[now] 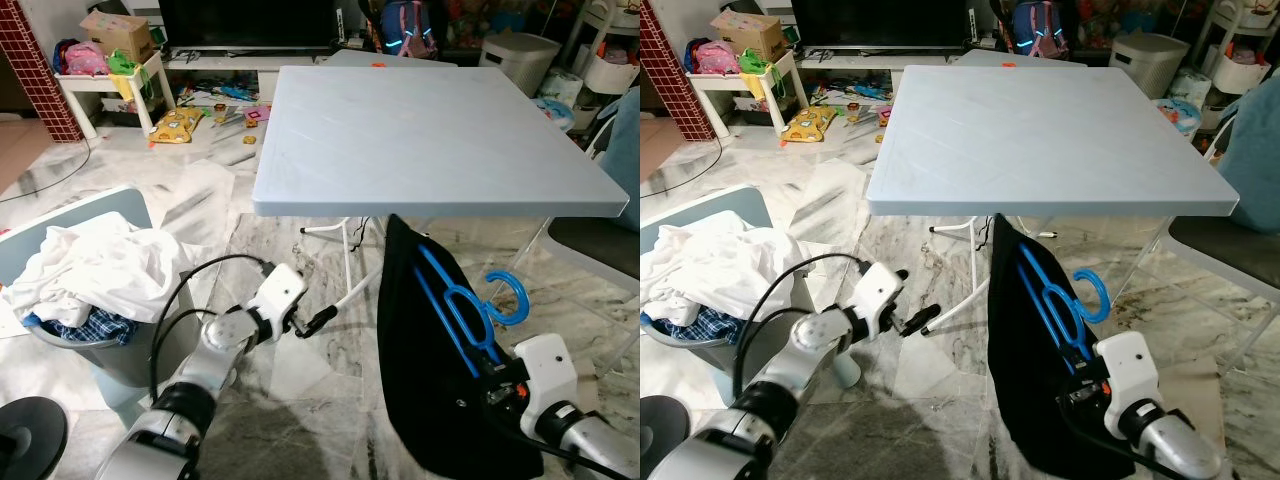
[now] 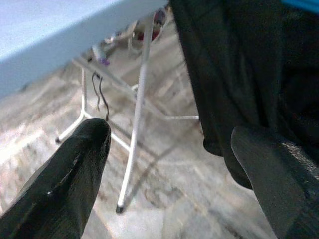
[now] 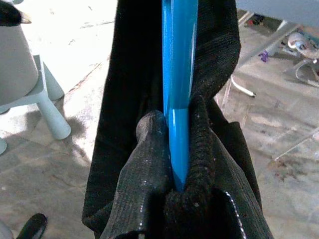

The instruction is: Hang hanger

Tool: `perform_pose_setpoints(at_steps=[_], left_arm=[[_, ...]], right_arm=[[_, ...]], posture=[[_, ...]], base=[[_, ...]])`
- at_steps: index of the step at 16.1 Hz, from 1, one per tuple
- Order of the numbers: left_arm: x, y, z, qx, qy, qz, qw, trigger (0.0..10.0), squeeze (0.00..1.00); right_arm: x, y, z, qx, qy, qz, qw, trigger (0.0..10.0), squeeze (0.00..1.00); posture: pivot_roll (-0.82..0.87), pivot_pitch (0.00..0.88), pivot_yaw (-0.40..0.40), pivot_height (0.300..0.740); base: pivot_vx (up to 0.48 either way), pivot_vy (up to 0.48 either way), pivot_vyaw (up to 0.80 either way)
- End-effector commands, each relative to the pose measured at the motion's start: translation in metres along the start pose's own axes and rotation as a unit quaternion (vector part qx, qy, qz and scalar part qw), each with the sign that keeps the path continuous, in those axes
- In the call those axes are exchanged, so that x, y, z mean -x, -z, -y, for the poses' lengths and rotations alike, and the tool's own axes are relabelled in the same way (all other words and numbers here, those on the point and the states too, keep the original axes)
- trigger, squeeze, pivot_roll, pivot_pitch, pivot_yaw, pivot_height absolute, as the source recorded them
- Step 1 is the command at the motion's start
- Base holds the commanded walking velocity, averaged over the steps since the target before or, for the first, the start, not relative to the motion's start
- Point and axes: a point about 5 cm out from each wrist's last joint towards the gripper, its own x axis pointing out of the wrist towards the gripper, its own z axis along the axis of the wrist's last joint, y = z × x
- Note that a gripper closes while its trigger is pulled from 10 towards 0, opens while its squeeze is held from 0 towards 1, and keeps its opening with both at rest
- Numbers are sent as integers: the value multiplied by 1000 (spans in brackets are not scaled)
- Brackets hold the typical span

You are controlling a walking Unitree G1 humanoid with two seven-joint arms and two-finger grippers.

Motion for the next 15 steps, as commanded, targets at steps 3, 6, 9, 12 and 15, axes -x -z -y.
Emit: perform_pose_setpoints(at_steps=[3,6,9,12,15], left_arm=[[-15,-14,21,-9,75,27,997,10000,0],[-18,-12,33,-36,112,21,993,10000,0],[-21,-14,30,-34,94,19,995,10000,0],[-22,-16,22,-39,62,16,997,10000,0],[-21,-14,13,-34,28,7,999,0,0]], right_arm=[[-5,-22,-5,12,-12,36,999,10000,0],[-3,-33,-17,7,-52,49,997,10000,0],[8,-40,-24,6,-100,43,994,10000,0],[24,-39,-28,11,-137,23,990,10000,0],[37,-39,-26,9,-155,1,988,10000,0]], posture=[[-48,0,-35,740],[-54,0,-33,740],[-66,0,-31,740],[-71,0,-29,740],[-76,0,-26,740]], base=[[0,0,0],[0,0,0],[0,0,0],[0,0,0],[0,0,0]])
